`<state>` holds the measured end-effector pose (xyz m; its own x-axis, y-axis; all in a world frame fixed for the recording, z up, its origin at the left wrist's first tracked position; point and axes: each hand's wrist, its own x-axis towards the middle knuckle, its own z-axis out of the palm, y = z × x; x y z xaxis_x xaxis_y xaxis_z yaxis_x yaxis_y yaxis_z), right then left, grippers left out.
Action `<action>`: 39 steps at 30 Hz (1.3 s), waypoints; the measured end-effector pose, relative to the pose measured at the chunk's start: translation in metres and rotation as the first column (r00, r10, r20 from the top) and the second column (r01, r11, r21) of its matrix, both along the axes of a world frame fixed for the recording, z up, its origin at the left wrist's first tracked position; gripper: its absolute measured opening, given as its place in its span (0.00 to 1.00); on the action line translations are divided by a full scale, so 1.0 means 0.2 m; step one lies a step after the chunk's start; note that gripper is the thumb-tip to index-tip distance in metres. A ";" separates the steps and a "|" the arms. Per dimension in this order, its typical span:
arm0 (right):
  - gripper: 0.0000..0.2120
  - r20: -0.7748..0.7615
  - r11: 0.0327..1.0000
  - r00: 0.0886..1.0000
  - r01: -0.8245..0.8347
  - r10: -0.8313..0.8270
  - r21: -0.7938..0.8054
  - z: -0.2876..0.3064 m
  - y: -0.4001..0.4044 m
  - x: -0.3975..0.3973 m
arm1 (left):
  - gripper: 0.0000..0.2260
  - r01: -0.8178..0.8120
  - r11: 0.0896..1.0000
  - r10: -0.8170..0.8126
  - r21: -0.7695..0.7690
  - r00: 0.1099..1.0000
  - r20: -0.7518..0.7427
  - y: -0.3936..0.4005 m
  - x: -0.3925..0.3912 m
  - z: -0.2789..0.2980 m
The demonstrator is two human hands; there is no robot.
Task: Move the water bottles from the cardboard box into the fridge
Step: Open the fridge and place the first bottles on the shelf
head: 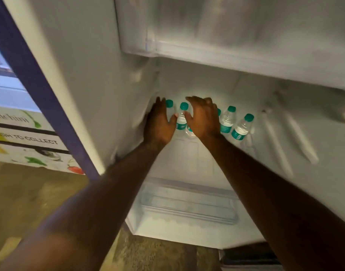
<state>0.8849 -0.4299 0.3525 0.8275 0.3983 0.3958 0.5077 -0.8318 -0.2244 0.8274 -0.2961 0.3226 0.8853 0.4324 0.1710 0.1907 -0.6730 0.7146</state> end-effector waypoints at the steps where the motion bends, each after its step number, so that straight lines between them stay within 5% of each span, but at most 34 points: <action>1: 0.23 -0.002 0.999 1.000 0.012 -0.013 -0.047 0.01 0.01 0.03 | 0.31 -0.028 1.000 0.028 -0.004 0.999 -0.018 0.01 0.05 0.01; 10: 0.23 -0.118 0.978 0.992 0.017 -0.042 -0.206 -0.04 0.07 0.18 | 0.24 -0.039 0.970 0.074 0.240 0.988 -0.138 0.04 0.21 0.06; 17: 0.24 -0.120 0.963 0.993 -0.012 -0.021 -0.271 -0.06 0.11 0.23 | 0.19 0.112 0.825 0.077 0.555 0.949 -0.305 0.05 0.28 0.11; 22: 0.22 -0.091 0.953 0.995 0.010 -0.039 -0.301 -0.07 0.11 0.24 | 0.14 0.143 0.815 0.067 0.561 0.940 -0.336 0.04 0.29 0.13; 30: 0.19 -0.059 0.967 0.998 0.006 -0.022 -0.253 -0.05 0.12 0.19 | 0.16 -0.015 0.826 0.179 0.563 0.955 -0.236 0.03 0.26 0.14; 34: 0.17 -0.069 0.978 0.997 0.003 -0.017 -0.209 -0.05 0.07 0.13 | 0.09 -0.085 0.856 0.213 0.510 0.957 -0.198 0.01 0.24 0.15; 39: 0.17 -0.176 0.998 0.983 0.060 -0.053 0.036 -0.04 0.01 0.05 | 0.10 -0.092 0.912 0.159 0.400 0.977 -0.139 0.00 0.13 0.14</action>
